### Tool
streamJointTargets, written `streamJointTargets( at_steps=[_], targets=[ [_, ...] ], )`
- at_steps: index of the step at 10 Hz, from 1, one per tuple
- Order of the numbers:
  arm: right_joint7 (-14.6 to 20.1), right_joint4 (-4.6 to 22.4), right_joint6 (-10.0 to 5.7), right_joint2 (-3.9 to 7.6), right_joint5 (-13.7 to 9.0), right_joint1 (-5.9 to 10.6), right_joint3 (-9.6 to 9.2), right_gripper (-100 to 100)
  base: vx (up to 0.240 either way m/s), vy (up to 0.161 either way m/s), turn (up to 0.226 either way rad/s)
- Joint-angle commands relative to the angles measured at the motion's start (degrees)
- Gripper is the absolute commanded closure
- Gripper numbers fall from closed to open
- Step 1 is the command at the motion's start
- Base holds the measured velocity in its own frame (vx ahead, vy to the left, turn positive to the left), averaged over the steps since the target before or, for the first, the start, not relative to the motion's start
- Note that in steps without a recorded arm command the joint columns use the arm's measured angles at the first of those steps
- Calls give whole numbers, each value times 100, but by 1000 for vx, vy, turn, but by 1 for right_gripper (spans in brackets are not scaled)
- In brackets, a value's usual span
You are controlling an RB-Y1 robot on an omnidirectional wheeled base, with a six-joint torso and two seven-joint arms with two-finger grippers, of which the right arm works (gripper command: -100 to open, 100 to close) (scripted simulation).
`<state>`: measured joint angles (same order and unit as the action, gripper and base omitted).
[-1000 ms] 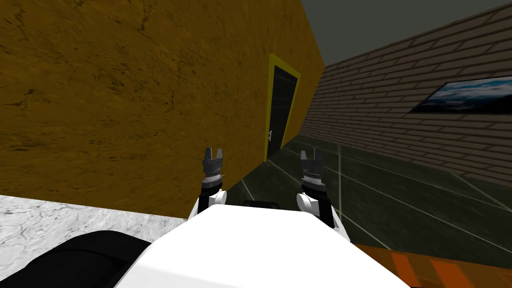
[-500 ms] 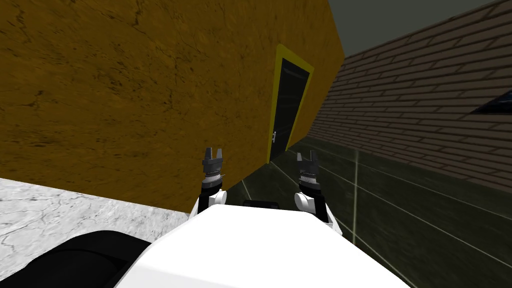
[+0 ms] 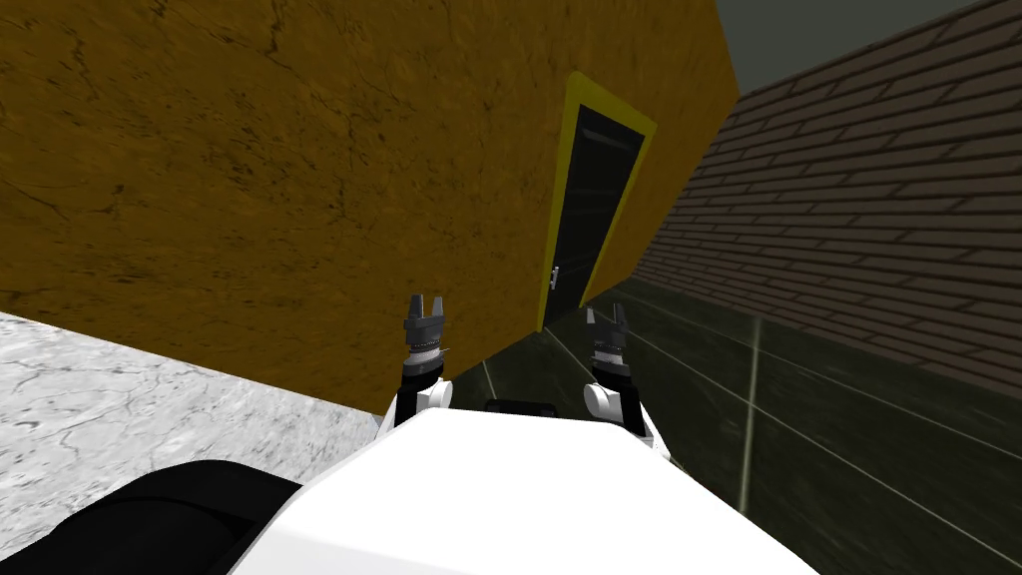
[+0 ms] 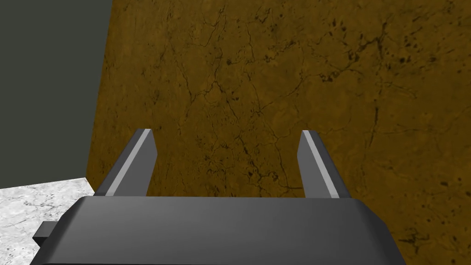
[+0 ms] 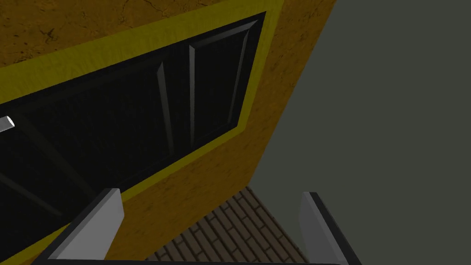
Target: Pull the door open
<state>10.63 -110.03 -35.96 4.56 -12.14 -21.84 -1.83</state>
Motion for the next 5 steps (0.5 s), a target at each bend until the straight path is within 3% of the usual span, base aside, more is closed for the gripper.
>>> streamJointTargets(
  at_steps=[1,5],
  targets=[
    [172,181,-34,37,-94,73,-7,-100,73,-112,150],
    [534,601,-114,93,-301,231,-51,-100,63,-92,148]
  ],
)
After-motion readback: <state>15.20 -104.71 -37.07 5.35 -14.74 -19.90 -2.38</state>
